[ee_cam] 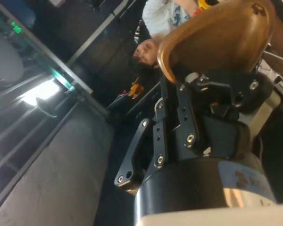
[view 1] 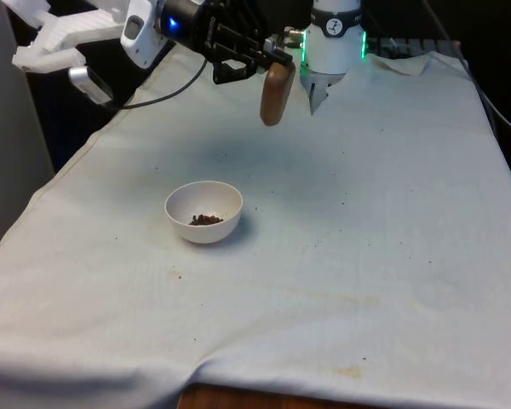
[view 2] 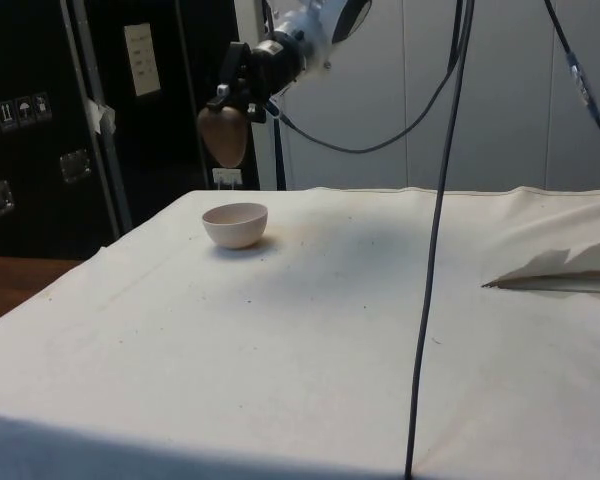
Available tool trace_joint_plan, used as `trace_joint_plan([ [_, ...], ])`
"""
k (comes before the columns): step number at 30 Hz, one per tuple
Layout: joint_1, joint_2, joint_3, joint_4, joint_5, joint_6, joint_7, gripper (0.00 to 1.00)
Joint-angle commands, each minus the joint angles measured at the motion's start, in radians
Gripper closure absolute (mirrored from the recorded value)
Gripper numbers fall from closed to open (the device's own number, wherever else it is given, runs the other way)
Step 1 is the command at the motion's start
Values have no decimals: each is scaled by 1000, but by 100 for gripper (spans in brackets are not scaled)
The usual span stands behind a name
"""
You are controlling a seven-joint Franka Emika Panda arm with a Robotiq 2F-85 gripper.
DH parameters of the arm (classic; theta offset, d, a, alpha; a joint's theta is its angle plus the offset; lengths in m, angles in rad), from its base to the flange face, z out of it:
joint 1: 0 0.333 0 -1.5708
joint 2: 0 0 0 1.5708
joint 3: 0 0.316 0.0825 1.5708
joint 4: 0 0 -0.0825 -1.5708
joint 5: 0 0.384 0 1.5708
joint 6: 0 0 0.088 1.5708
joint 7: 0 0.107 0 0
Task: Pour the coffee beans from the cup into the bowl.
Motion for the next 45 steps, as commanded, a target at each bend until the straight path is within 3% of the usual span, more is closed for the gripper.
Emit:
trace_joint_plan([
  [1, 16, -11, -7, -10, -15, 27, 2, 100],
  [5, 24, -17, -5, -9, -36, 41, 1, 100],
  [6, 10, -7, 2, -1, -28, 18, -3, 100],
  [7, 28, -20, -3, -10, -48, 50, 1, 100],
  [13, 39, -33, 7, -10, -90, 80, 2, 100],
  [14, 25, -24, 15, -1, -84, 59, -3, 100],
  [15, 40, -34, 8, -10, -97, 85, 2, 100],
  [19, 46, -41, 17, -9, -124, 108, 1, 100],
  [22, 48, -45, 23, -8, -140, 121, 0, 100],
  [23, 37, -38, 30, -1, -135, 102, -3, 100],
  [24, 50, -46, 24, -8, -145, 126, -1, 100],
  [32, 57, -58, 44, -8, -192, 172, -7, 100],
  [33, 45, -50, 50, -1, -184, 151, -9, 100],
  [34, 58, -59, 47, -8, -198, 177, -7, 100],
  [40, 62, -66, 64, -9, -231, 212, -11, 100],
  [41, 62, -67, 66, -8, -236, 217, -12, 100],
  [42, 49, -59, 73, -1, -228, 196, -16, 100],
  [43, 63, -68, 69, -9, -242, 222, -12, 100],
  [45, 63, -72, 79, -9, -259, 238, -12, 100],
])
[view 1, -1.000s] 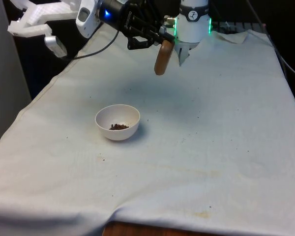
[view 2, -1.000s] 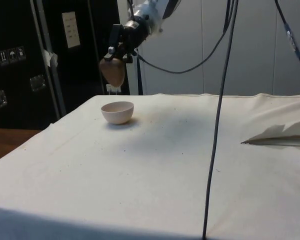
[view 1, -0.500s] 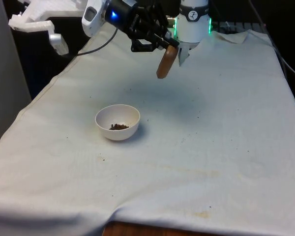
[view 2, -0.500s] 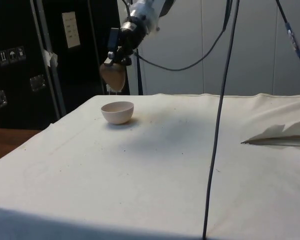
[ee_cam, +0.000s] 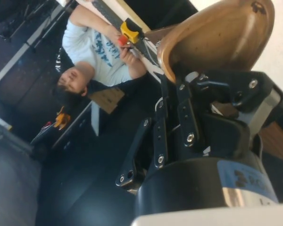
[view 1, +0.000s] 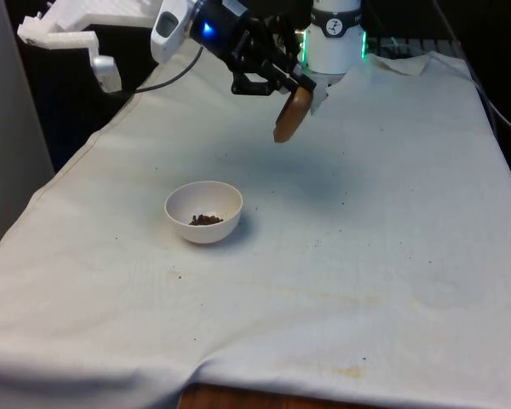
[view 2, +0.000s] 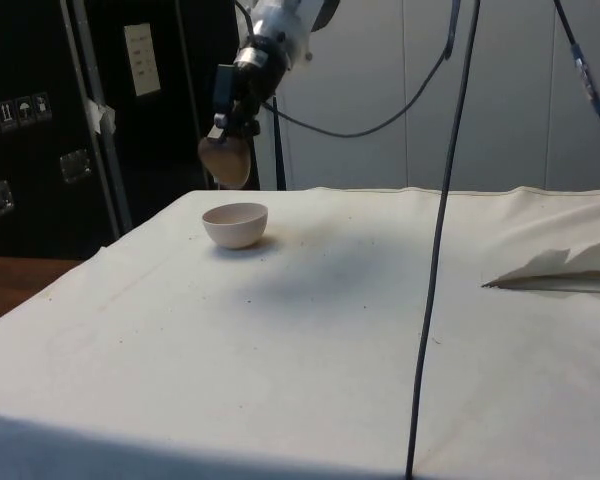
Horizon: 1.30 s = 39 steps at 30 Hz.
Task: Pour the coffee beans from the cup into the bowl.
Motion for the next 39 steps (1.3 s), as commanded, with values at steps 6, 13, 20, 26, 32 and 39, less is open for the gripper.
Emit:
trace_joint_plan([
  [6, 12, -15, 12, -8, -38, 53, 5, 100],
  [13, 14, -22, 33, -9, -76, 88, 6, 100],
  [20, 14, -28, 54, -9, -113, 122, 8, 100],
  [26, 14, -33, 71, -12, -145, 151, 7, 100],
  [32, 14, -38, 88, -14, -186, 177, 7, 100],
  [39, 14, -43, 103, -20, -223, 208, -1, 100],
])
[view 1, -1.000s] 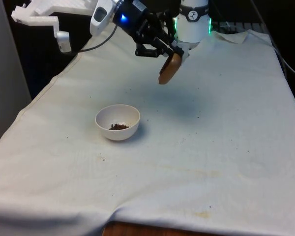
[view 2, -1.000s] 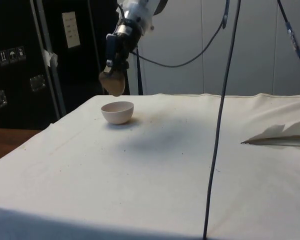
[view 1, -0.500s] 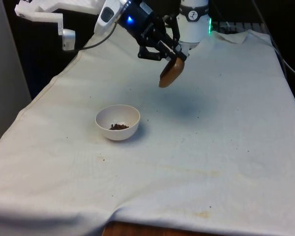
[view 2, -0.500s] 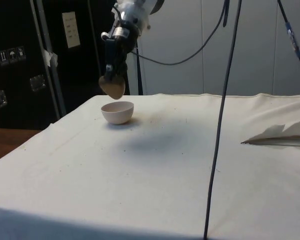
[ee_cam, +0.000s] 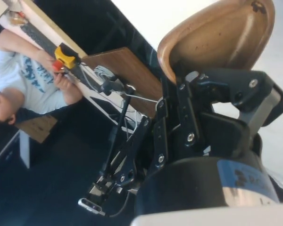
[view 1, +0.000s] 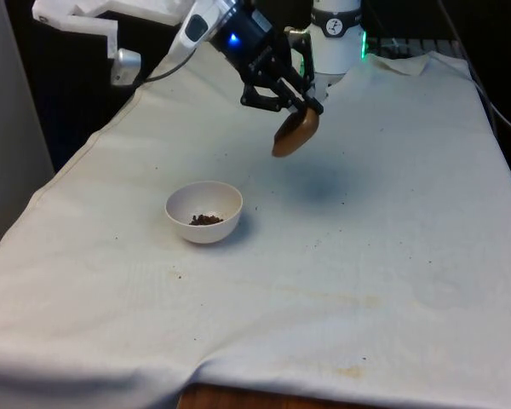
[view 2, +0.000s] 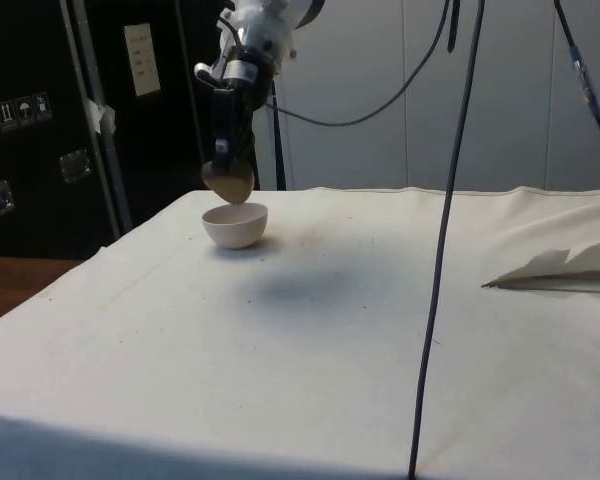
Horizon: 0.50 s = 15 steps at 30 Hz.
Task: Pour the coffee beans from the cup into the bowl.
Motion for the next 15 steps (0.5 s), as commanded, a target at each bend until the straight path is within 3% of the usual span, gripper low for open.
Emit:
trace_joint_plan([
  [1, 12, -11, -4, -14, -12, 28, 1, 100],
  [2, 12, -14, -1, -17, -23, 36, -1, 100],
  [3, 0, -3, 6, -3, -18, 12, -2, 100],
  [4, 0, -5, 8, -5, -24, 16, -4, 100],
  [5, 12, -16, 3, -20, -35, 43, -3, 100],
  [10, 11, -29, 17, -36, -73, 73, -11, 100],
  [11, 0, -19, 22, -23, -62, 49, -11, 100],
  [12, 11, -31, 19, -39, -78, 78, -13, 100],
  [15, 10, -40, 27, -50, -101, 98, -20, 100],
])
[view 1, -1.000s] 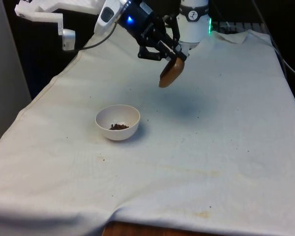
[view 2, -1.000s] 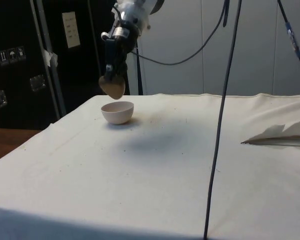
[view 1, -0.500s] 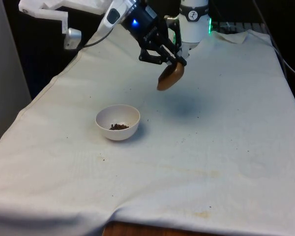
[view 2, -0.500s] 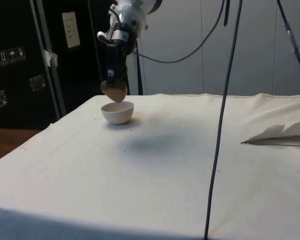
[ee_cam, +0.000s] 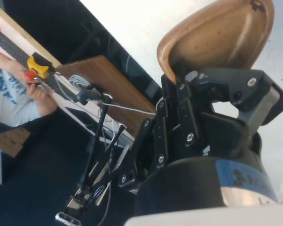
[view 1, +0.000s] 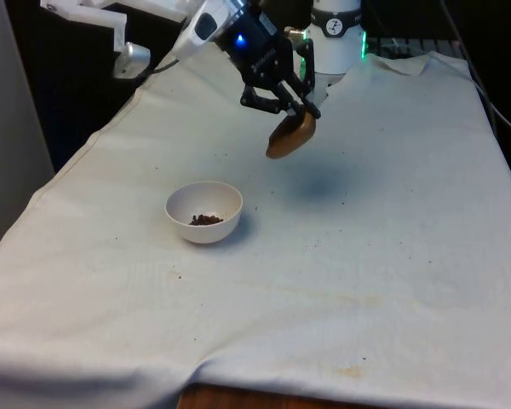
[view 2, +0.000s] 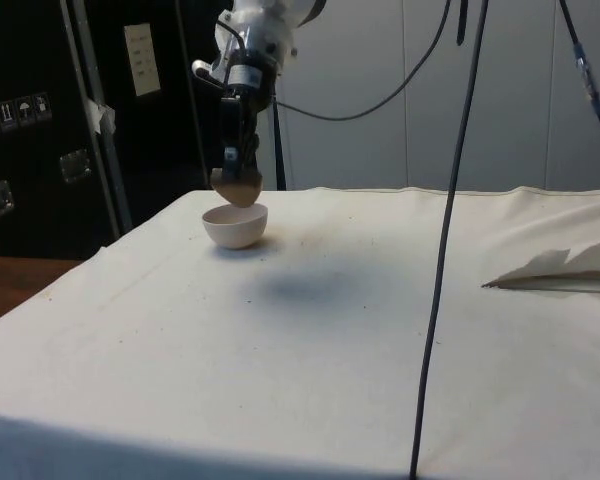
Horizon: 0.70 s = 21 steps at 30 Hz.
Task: Pour the coffee beans from the cup into the bowl.
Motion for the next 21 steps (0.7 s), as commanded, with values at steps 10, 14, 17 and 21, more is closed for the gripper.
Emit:
trace_joint_plan([
  [10, 9, -27, 7, -37, -55, 72, -32, 100],
  [14, 10, -36, 12, -52, -75, 96, -51, 100],
  [17, 9, -40, 13, -58, -85, 105, -57, 100],
  [21, 11, -50, 17, -74, -107, 122, -66, 100],
])
